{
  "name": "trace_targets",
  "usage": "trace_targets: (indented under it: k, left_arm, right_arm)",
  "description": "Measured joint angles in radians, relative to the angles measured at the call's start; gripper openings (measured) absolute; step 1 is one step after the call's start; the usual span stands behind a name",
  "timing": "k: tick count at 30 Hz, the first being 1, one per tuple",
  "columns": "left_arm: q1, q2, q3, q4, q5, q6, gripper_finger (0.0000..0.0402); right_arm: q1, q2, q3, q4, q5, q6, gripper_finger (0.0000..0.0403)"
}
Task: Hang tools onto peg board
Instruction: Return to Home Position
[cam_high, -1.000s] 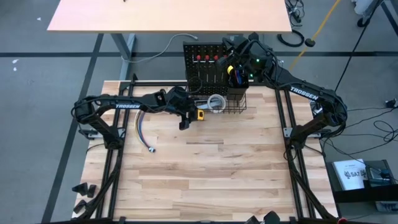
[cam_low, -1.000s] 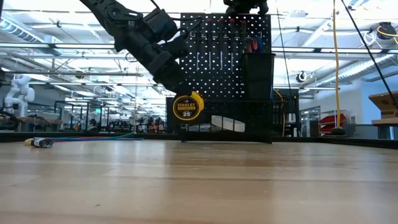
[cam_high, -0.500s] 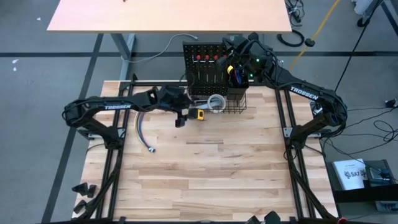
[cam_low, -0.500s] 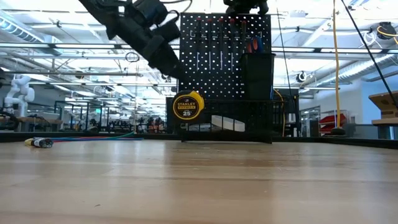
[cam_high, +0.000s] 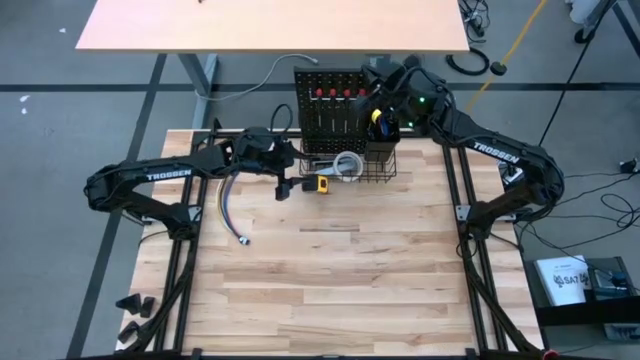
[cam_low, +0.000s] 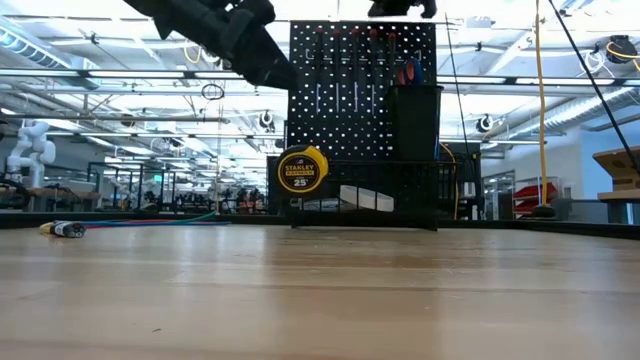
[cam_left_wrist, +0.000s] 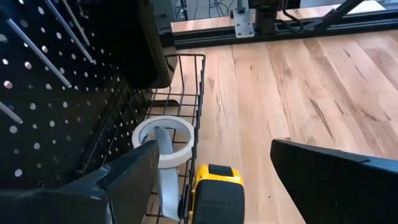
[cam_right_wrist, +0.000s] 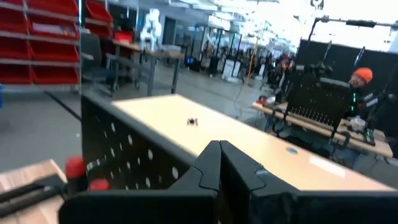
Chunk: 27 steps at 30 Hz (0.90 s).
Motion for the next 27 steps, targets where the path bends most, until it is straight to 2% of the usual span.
trace_targets:
  k: [8,12,14,19,22,27]
  left_arm:
    - [0.000,0.000,0.000,-0.004,0.000,-0.013,0.0316]
    - [-0.002,-0.027,0.001,-0.019,0.003,-0.030,0.0316]
    - [-0.005,-0.055,0.001,-0.024,0.001,-0.062,0.0316]
    - [-0.036,-0.143,-0.002,-0.015,0.003,-0.160,0.0316]
    - [-0.090,-0.192,-0.034,0.014,-0.005,-0.161,0.0315]
    - [-0.174,-0.271,-0.117,0.120,-0.115,-0.187,0.0315]
  right_arm:
    - [0.061,-0.051,0.002,0.106,-0.043,-0.094,0.0000]
    - [0.106,-0.100,0.005,0.114,-0.119,-0.110,0.0000]
    - [0.128,-0.135,0.005,0.064,-0.196,-0.111,0.0000]
    - [0.178,-0.227,0.003,-0.197,-0.492,-0.114,0.0000]
    - [0.211,-0.287,-0.062,-0.276,-0.559,-0.105,0.0000]
    - [0.278,-0.438,-0.282,-0.191,-0.549,-0.051,0.0000]
